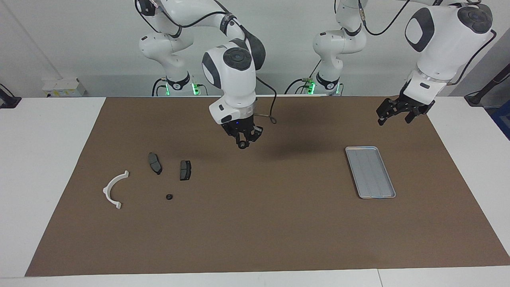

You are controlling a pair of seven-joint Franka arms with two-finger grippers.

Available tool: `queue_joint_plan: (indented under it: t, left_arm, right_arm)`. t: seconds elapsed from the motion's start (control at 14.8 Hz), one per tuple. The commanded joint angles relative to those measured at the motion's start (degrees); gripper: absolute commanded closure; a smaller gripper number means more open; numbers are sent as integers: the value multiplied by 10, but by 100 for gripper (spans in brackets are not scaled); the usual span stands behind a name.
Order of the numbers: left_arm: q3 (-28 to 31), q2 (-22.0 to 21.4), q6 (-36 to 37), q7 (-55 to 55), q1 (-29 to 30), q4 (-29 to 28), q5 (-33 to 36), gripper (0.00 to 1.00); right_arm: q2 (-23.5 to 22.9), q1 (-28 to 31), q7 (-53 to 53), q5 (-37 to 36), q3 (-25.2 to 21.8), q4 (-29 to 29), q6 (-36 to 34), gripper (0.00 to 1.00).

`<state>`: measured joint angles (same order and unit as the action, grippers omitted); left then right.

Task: Pick bearing gear from pile to tray
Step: 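Carry the bearing with the right gripper to mid-table and release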

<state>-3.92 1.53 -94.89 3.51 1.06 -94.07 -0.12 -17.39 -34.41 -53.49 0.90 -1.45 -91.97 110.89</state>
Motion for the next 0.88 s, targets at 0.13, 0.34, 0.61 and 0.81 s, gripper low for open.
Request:
queue_joint_plan:
  t: [0.13, 0.34, 0.61, 0.81]
  left_arm:
    - [1, -13, 1, 3, -2, -11, 5, 0]
    - [1, -13, 1, 3, -1, -11, 5, 0]
    - [2, -13, 1, 3, -1, -11, 5, 0]
    - [1, -13, 1, 3, -2, -11, 5, 0]
  right_arm:
    - [15, -17, -19, 2, -2, -114, 117, 100]
    - [11, -17, -20, 7, -2, -139, 153, 100]
    - [-6, -21, -34, 9, -1, -142, 176, 100]
    - [-26, -35, -49, 10, -2, -142, 197, 100]
